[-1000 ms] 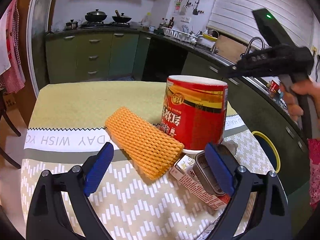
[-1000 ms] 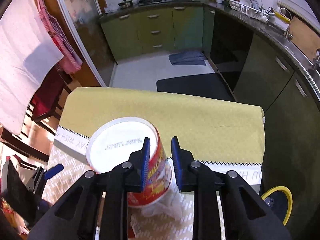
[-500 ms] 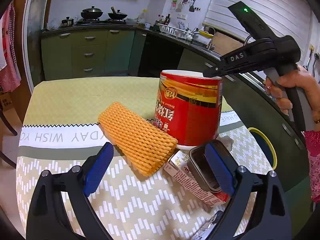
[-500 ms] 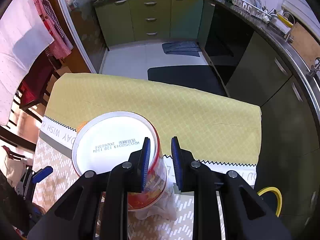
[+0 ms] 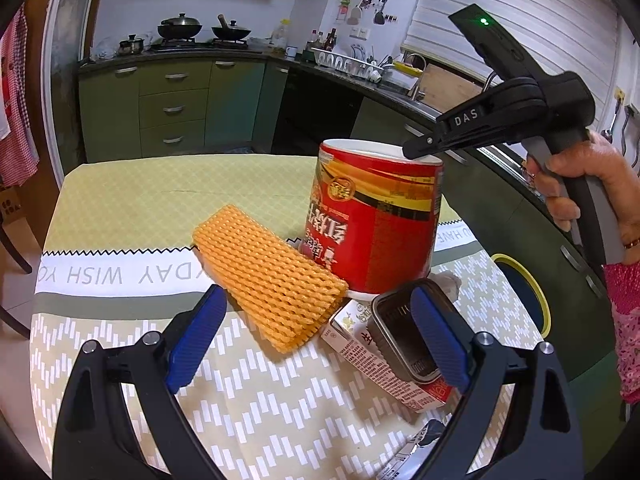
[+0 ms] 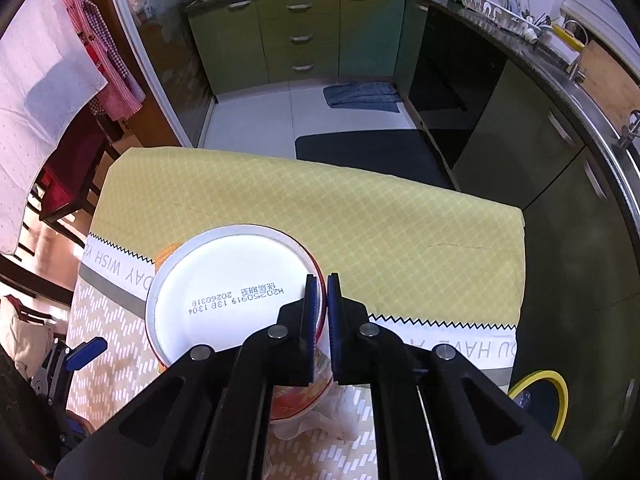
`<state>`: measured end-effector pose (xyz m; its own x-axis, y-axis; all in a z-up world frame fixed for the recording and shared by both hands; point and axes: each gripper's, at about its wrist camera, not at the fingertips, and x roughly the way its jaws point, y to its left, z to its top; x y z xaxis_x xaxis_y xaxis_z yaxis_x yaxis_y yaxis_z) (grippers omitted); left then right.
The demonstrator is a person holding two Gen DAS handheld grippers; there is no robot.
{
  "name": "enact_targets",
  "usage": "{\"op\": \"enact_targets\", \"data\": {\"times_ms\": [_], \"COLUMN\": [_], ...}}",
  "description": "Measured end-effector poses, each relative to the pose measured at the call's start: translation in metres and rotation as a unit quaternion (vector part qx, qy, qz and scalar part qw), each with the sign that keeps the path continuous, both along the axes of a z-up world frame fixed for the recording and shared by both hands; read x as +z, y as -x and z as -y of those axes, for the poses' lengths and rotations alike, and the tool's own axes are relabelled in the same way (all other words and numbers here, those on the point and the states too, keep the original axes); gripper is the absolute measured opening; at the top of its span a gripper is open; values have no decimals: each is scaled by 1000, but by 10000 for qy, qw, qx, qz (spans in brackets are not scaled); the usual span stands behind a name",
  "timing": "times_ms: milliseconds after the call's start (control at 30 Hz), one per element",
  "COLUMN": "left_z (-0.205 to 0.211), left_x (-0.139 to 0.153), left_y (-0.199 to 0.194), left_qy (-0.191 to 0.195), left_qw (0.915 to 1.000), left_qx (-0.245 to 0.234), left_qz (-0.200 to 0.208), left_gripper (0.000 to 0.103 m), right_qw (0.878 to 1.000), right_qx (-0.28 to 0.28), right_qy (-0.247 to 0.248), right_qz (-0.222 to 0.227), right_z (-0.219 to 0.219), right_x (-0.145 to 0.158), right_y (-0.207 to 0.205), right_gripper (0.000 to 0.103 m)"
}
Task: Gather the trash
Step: 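Lift the red paper cup off the table with the right gripper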
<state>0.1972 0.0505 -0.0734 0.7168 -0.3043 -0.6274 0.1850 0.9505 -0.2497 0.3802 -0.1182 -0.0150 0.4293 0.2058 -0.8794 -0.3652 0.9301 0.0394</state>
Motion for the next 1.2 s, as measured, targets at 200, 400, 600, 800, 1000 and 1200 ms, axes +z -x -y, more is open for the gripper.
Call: {"op": "enact_targets", "data": {"times_ms": [200, 400, 600, 800, 1000, 1200], "left_z": [-1, -1, -2, -2, -3, -2], "left_x": [-1, -1, -1, -3, -3, -4], "left_y": [0, 0, 0, -1, -2, -3], "left_qy": [17, 17, 24, 14, 23, 13], "left_qw": [10000, 10000, 10000, 10000, 10000, 10000], "left_qx": [20, 18, 37, 52, 53, 49], "left_qz": [-1, 0, -8, -43, -57, -82], "left_gripper": [89, 89, 89, 89, 89, 89], "right_qw": [9998, 9994, 9984, 9974, 9960, 9941], "right_qx": [-4, -62, -156, -165, -158, -124], "right_qy": [-89, -181, -364, -493, -650, -782], "right_qz": [157, 272, 403, 497, 589, 736], "right_z": [5, 18, 39, 49, 52, 56], "right_x": [12, 25, 40, 52, 67, 85], "right_y": [7, 13, 19, 23, 29, 38], "right_gripper": [6, 6, 5, 5, 6, 6]}}
